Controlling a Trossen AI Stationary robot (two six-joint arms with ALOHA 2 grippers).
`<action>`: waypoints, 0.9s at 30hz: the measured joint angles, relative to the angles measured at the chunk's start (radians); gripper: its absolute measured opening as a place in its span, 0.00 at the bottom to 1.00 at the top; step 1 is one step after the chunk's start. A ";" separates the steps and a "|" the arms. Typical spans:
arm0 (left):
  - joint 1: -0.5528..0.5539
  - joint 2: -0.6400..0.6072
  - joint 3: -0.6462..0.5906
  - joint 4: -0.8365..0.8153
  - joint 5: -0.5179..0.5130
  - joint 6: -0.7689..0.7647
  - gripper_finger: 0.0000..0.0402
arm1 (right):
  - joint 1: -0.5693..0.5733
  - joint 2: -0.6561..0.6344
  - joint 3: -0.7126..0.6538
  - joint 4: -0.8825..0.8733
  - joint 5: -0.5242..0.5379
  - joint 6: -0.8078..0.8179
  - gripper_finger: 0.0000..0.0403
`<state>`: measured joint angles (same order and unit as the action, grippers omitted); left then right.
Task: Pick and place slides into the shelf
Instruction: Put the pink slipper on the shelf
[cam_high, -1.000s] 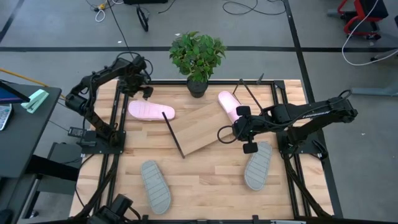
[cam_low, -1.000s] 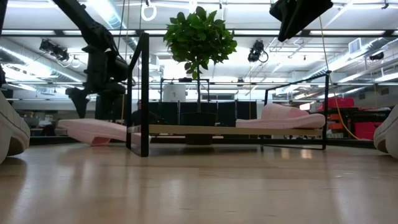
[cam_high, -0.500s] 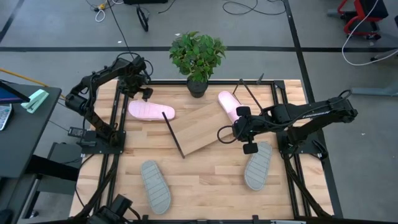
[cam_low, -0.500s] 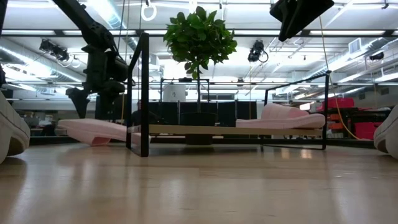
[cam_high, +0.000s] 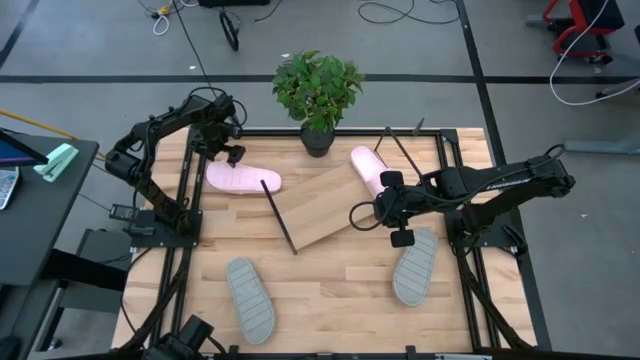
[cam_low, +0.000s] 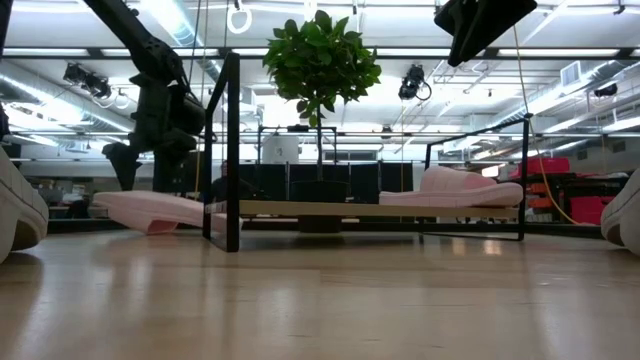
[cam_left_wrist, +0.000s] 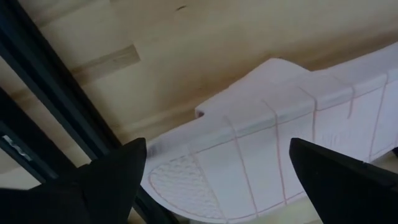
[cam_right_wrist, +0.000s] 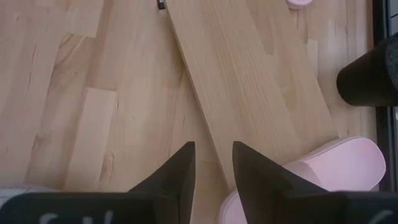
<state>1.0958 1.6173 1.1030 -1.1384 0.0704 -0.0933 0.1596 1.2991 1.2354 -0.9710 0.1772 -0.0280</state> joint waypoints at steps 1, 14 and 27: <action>0.000 0.000 0.000 0.000 0.000 0.000 1.00 | 0.000 0.000 0.000 0.000 0.000 0.000 0.28; 0.000 0.000 0.000 -0.088 0.064 0.001 1.00 | 0.000 0.000 0.000 0.000 -0.001 0.000 0.28; -0.028 0.000 0.001 -0.106 0.213 0.020 1.00 | 0.000 0.000 0.000 0.000 -0.002 0.001 0.28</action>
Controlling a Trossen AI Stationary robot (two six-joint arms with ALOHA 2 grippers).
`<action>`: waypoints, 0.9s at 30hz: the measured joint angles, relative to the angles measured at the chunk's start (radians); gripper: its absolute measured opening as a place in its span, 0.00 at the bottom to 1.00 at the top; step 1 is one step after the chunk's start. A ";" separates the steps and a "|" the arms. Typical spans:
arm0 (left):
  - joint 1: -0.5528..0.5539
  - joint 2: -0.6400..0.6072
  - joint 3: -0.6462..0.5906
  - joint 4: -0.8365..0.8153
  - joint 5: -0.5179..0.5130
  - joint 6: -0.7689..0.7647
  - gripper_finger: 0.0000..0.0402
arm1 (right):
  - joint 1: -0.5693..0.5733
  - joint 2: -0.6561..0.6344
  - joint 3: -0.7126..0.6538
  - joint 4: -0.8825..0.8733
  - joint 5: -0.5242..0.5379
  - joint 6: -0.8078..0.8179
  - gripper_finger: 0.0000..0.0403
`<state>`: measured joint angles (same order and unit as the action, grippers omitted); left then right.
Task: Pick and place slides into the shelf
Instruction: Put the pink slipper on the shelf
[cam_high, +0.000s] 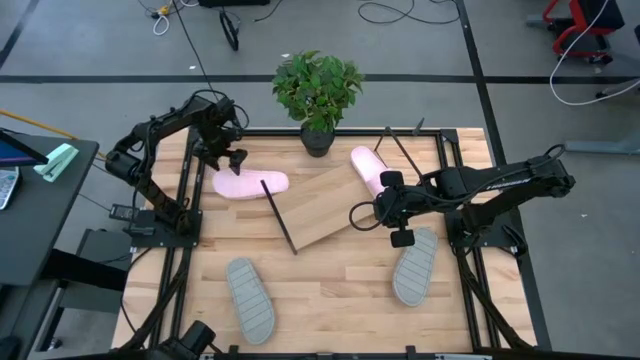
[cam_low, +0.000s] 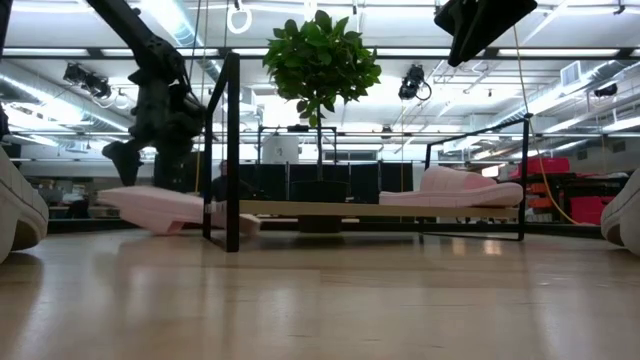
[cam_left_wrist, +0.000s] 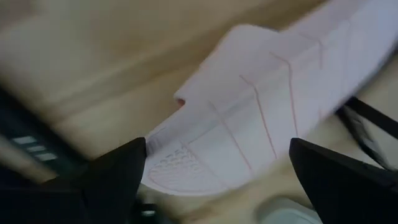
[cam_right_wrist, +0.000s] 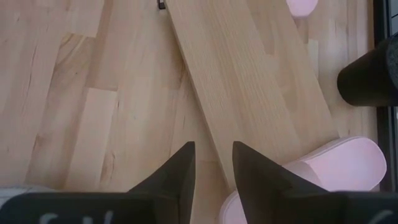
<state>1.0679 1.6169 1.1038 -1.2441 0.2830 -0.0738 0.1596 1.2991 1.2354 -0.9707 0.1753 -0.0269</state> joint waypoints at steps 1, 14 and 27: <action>-0.008 0.000 0.000 -0.001 0.029 0.000 1.00 | 0.000 0.000 0.000 0.000 0.000 0.000 0.28; -0.084 0.000 0.000 -0.023 0.104 0.009 1.00 | 0.000 0.000 0.000 0.000 0.000 0.001 0.28; -0.093 0.000 0.000 0.039 -0.003 0.101 0.88 | 0.000 0.000 0.000 0.000 0.000 0.000 0.28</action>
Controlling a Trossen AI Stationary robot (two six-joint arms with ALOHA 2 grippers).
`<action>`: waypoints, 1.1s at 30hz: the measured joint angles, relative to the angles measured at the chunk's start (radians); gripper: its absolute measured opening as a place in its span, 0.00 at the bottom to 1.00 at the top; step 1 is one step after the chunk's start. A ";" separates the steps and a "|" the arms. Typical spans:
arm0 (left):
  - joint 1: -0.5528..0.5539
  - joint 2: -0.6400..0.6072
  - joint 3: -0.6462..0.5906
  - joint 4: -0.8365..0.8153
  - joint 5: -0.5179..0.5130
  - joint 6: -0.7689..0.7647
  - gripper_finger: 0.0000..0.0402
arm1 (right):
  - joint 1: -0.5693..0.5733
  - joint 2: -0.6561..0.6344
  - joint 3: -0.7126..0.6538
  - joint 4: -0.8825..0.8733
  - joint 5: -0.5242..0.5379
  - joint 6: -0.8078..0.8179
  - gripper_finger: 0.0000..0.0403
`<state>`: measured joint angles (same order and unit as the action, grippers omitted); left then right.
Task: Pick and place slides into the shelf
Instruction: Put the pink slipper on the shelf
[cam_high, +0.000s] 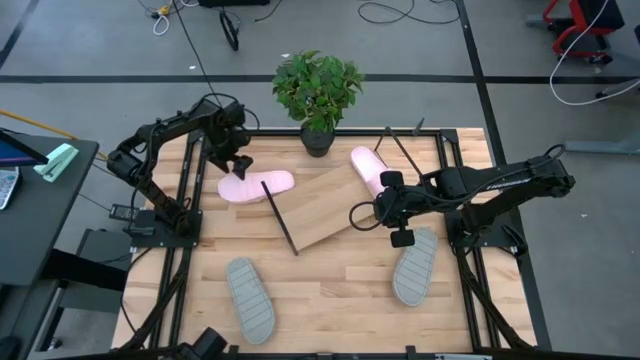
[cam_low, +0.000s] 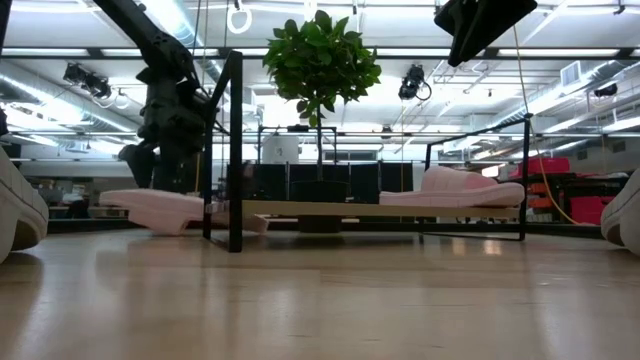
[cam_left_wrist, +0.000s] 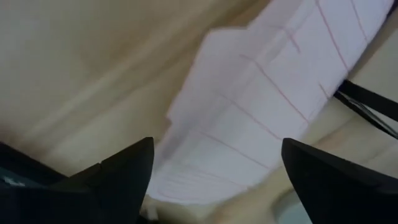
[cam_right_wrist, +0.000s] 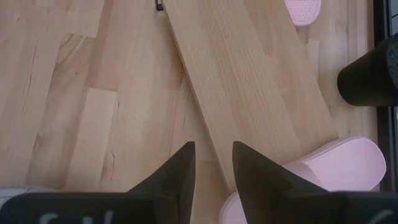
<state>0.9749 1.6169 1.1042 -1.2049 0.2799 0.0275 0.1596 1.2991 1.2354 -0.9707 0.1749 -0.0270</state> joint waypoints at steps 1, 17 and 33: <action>0.000 0.000 0.000 0.007 -0.005 0.014 0.88 | 0.000 0.000 0.000 0.000 0.000 0.000 0.28; 0.001 0.036 0.001 0.061 0.002 0.168 0.92 | 0.000 0.000 0.000 0.000 0.000 0.001 0.28; -0.050 0.276 0.003 0.045 -0.028 0.201 0.86 | 0.000 0.000 0.000 0.000 0.000 0.000 0.28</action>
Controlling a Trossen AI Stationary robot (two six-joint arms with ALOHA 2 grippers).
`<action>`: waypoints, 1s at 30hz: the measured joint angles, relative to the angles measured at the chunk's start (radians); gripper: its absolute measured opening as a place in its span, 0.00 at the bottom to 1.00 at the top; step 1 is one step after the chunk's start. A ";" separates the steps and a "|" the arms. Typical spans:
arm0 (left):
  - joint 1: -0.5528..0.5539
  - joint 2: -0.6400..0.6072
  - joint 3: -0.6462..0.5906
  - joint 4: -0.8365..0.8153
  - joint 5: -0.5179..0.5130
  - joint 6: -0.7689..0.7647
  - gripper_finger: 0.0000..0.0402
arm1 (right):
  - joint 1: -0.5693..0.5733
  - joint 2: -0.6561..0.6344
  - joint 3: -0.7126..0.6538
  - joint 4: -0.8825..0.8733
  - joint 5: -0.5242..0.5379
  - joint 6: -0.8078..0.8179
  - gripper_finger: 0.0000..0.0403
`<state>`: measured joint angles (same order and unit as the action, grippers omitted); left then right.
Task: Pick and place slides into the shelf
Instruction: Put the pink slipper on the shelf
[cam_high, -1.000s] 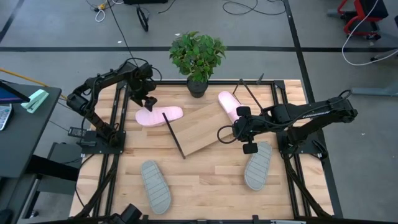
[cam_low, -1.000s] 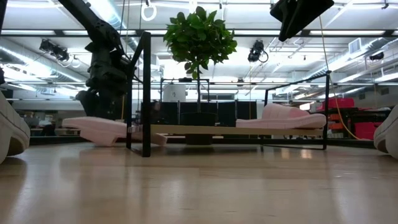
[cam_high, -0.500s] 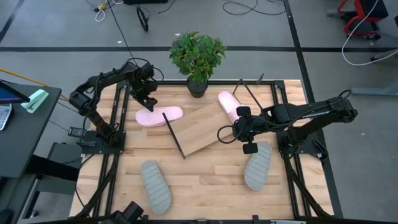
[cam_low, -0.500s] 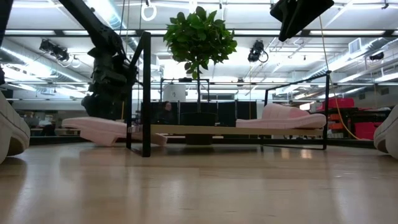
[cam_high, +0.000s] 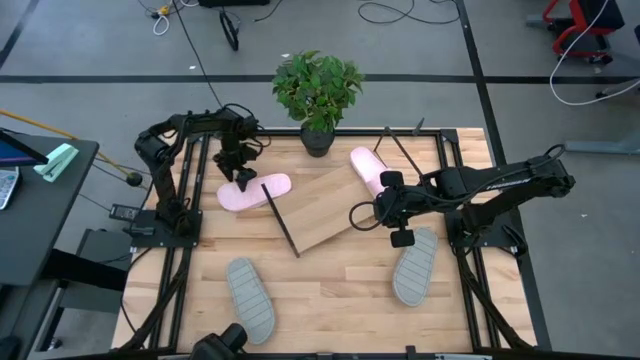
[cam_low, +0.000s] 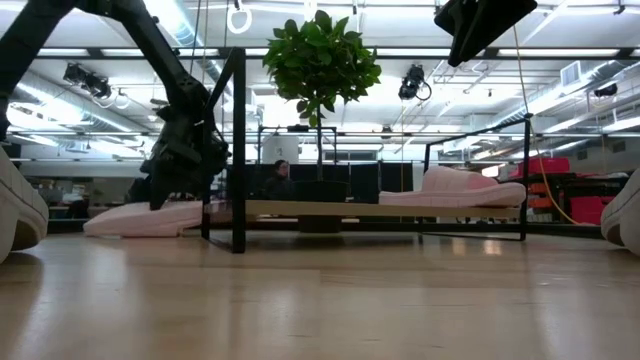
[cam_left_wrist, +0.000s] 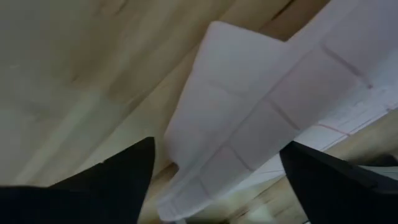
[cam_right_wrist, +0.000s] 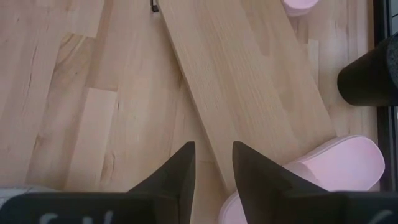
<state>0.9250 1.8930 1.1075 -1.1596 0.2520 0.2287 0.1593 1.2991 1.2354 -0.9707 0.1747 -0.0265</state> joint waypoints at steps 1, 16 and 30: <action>-0.001 0.008 0.000 0.001 0.008 0.000 0.82 | 0.000 0.000 0.000 0.000 0.000 0.000 0.28; 0.014 0.025 0.032 -0.047 0.015 0.047 0.34 | 0.000 0.000 0.000 0.000 0.001 -0.011 0.28; 0.074 -0.106 0.353 -0.370 -0.163 0.019 0.24 | 0.000 0.000 0.000 0.000 0.001 -0.021 0.28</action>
<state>0.9987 1.7872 1.4608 -1.5291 0.0886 0.2473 0.1593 1.2991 1.2354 -0.9707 0.1757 -0.0471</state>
